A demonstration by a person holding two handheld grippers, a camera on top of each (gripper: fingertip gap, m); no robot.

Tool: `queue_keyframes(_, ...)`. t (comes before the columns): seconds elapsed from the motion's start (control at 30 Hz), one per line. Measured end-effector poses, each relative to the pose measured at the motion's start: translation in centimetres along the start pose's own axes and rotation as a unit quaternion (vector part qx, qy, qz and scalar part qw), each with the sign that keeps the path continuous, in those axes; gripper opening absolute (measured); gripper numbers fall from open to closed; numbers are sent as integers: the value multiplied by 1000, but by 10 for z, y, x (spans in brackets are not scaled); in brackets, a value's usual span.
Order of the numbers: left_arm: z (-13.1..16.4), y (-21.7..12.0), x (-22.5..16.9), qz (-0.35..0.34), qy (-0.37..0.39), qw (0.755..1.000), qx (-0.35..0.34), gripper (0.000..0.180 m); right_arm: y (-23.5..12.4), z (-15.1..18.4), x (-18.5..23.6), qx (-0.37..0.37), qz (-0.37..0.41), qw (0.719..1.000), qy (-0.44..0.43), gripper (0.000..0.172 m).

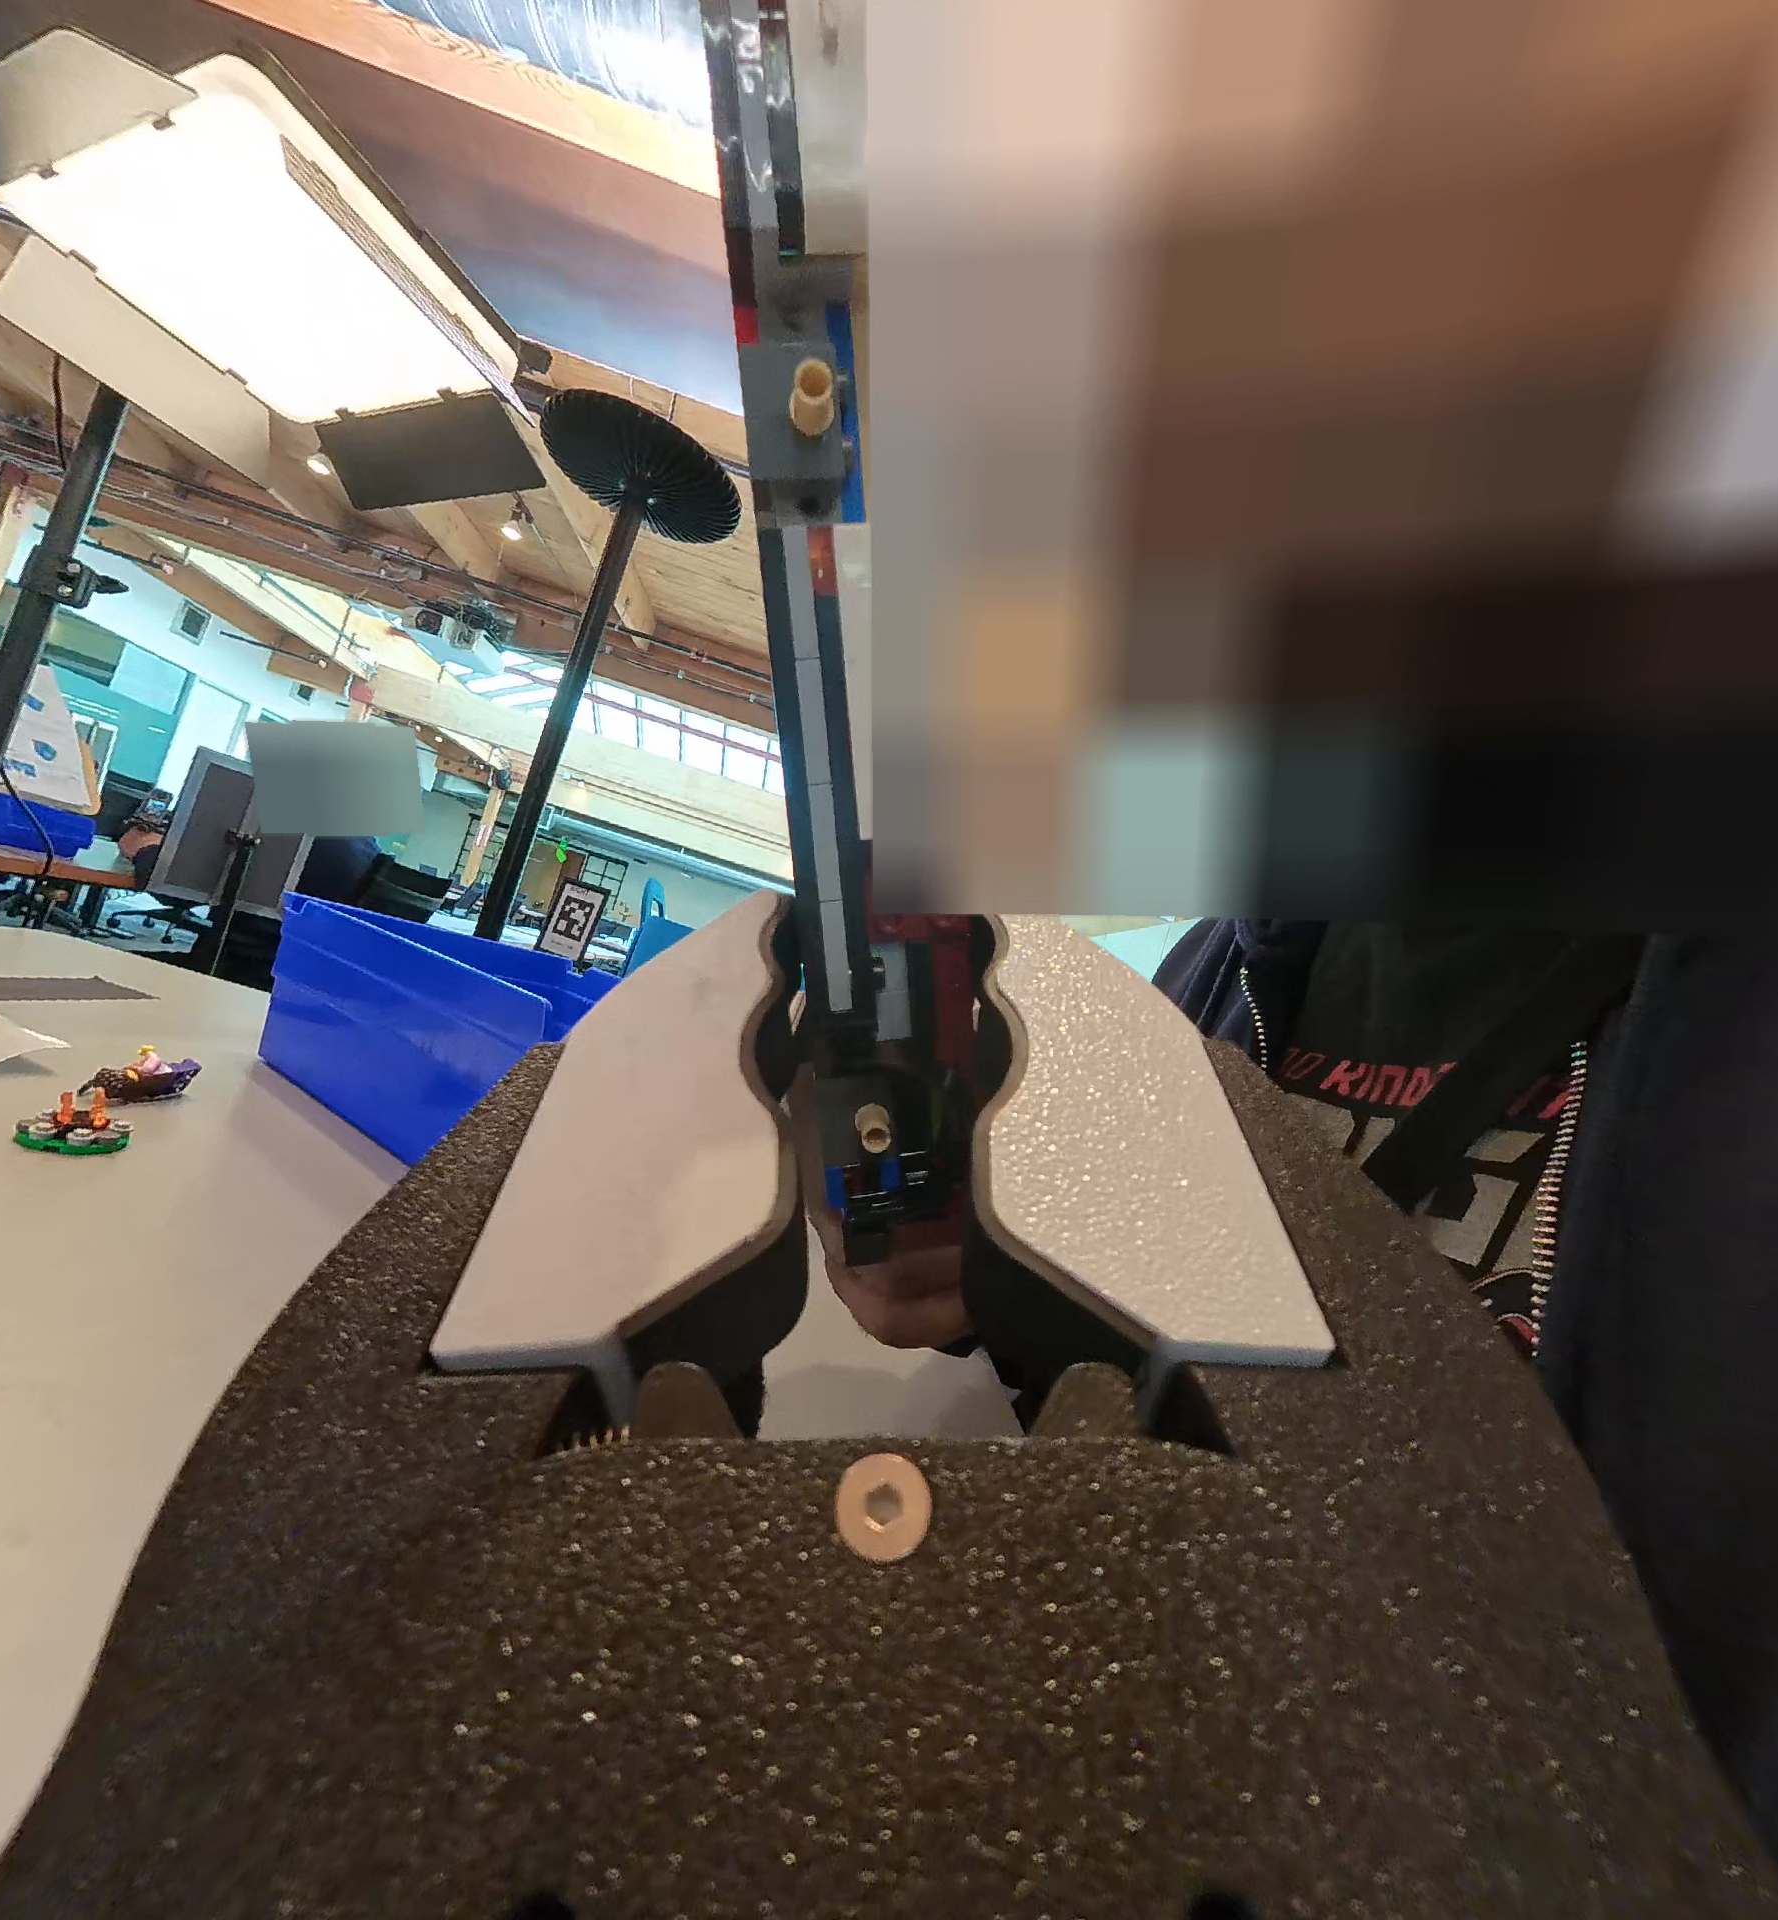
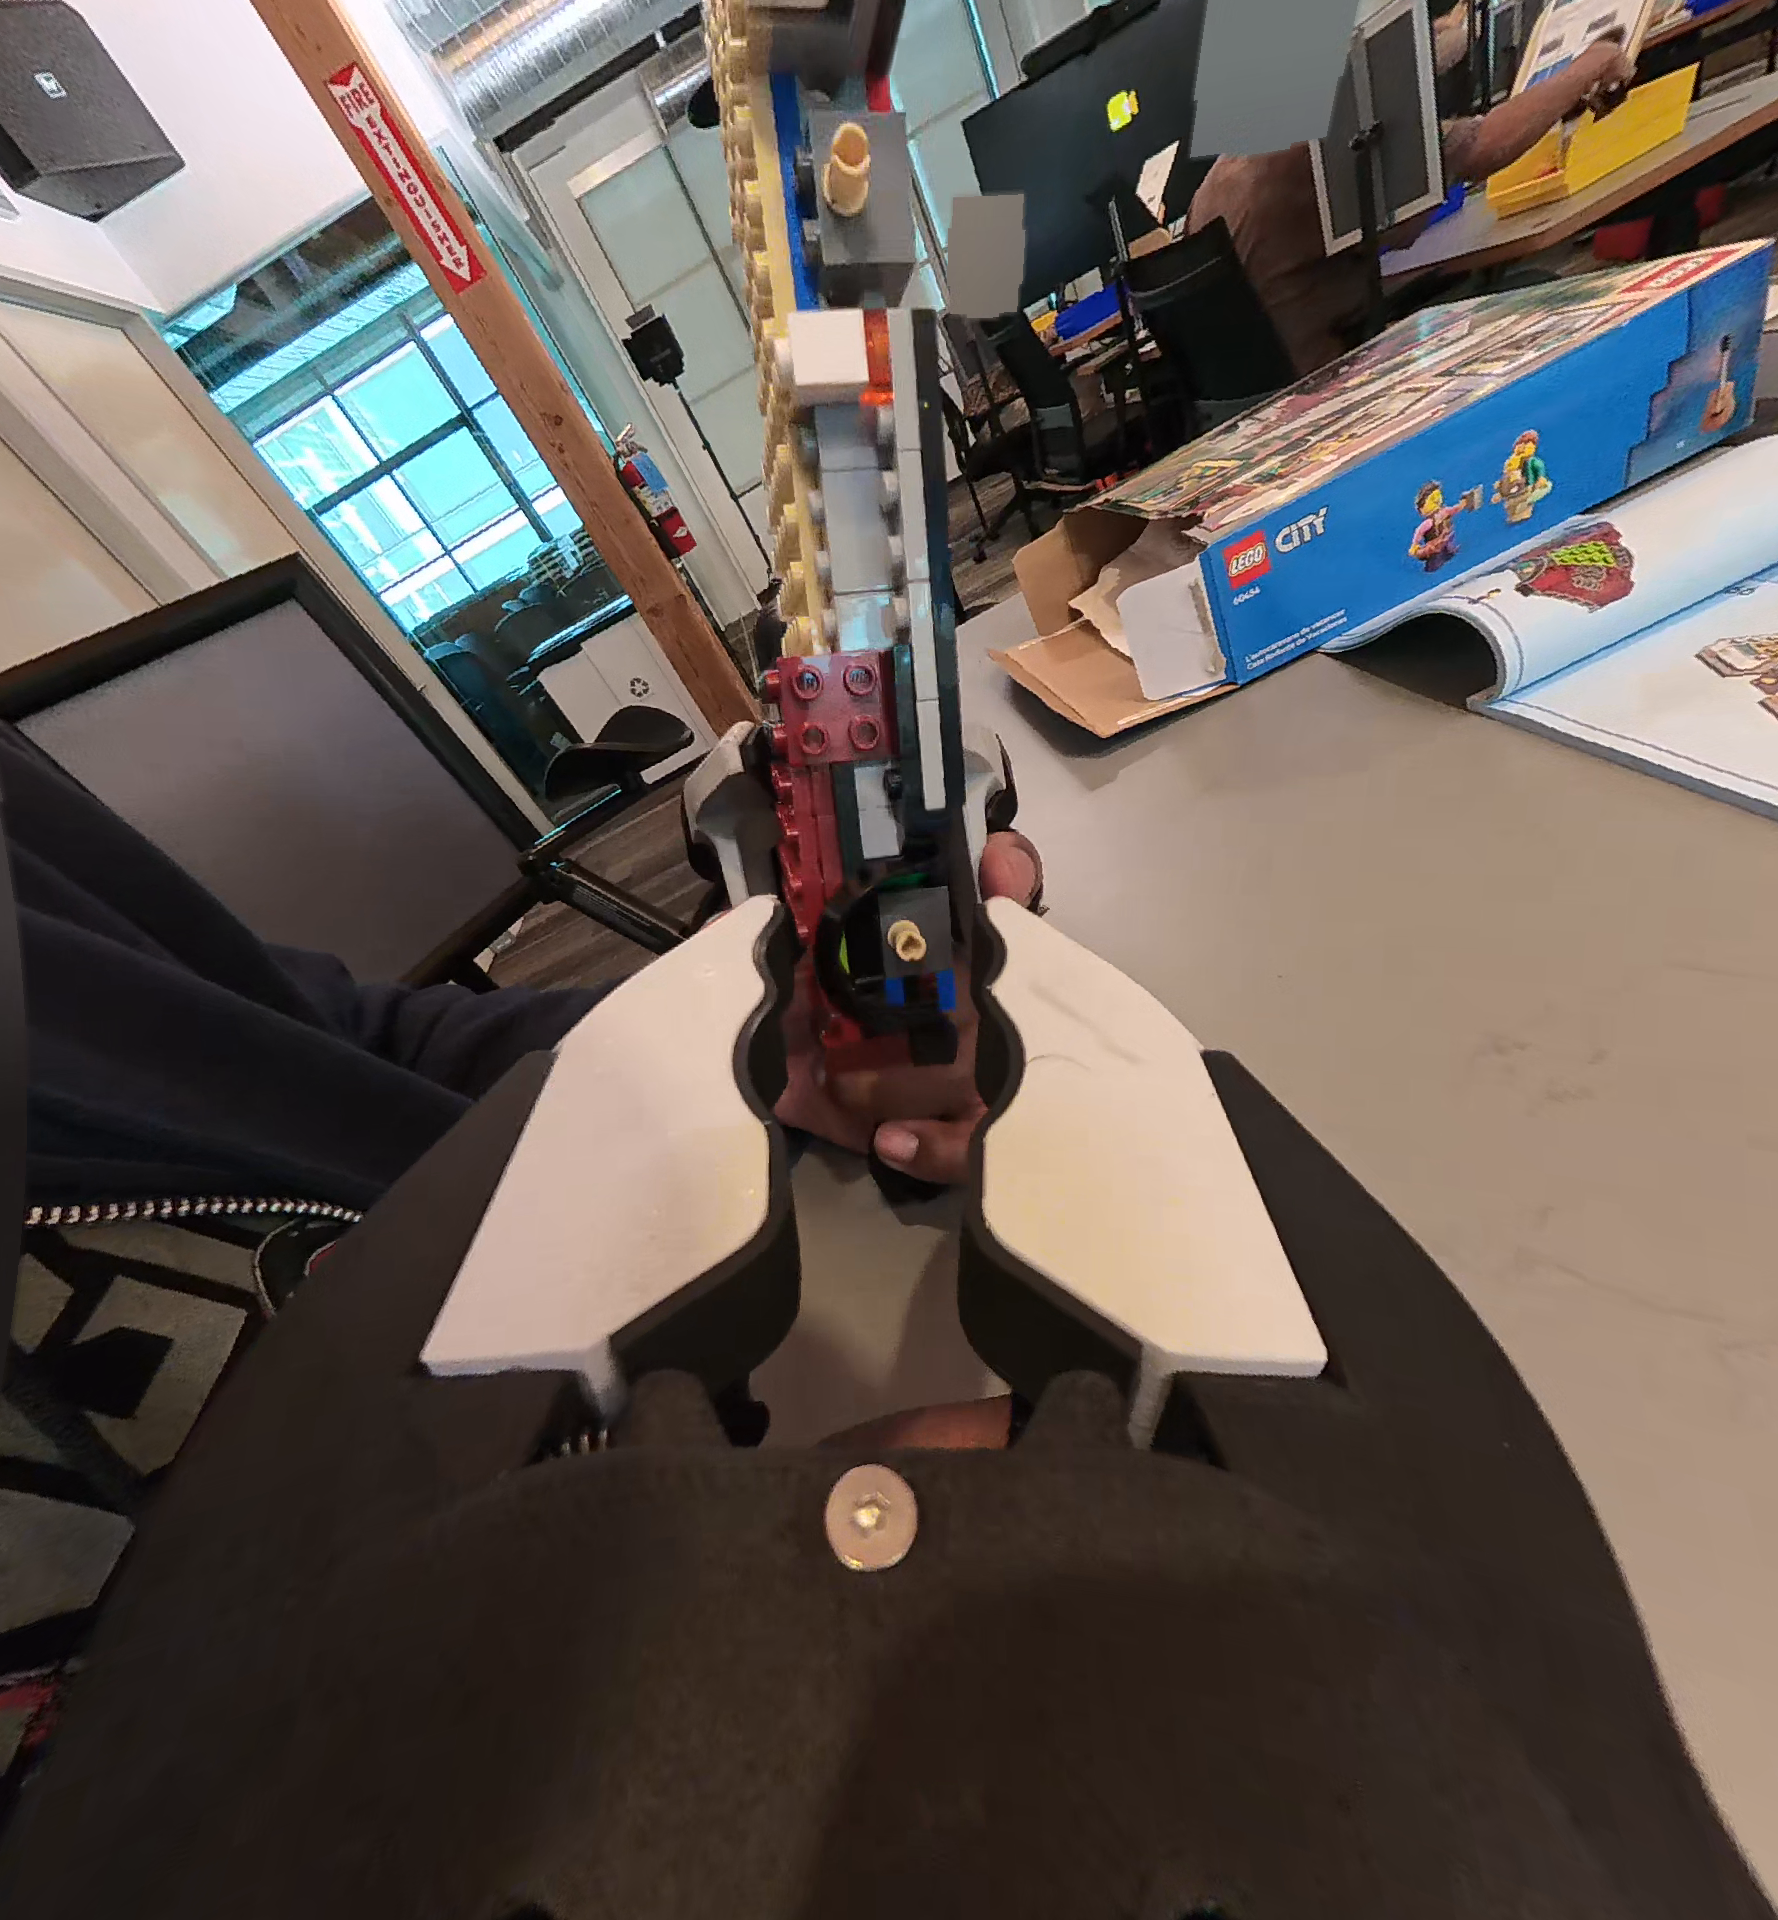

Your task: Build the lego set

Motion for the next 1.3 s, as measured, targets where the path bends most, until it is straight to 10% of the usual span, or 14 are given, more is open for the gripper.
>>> queue_keyframes(0.73, 9, 3, 7, -27, -18, 999, 26, 32, -7, 5, -7, 20, 2, 1000, -6, 28)
queue_keyframes(1.0, 14, 5, 34, -164, -62, 984, -13, 31, -21, 3, -34, -1, 79, 994, -74, 40)
queue_keyframes(1.13, 20, -16, 67, -292, -181, 936, -79, 31, -30, 6, -40, 6, 180, 948, -262, 46)
queue_keyframes(1.3, 32, -37, 81, -365, -280, 880, -113, 31, -19, 27, -41, 85, 250, 805, -531, 52)
Point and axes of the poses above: each gripper's, where its closed fingertips meet, y out along the fingers, z out of its underside, x = y × z across the jaws, the point moved 1 cm from there along -y, back along the fingers, and after that the axes turned 4 degrees about y, right-handed, at the moved point
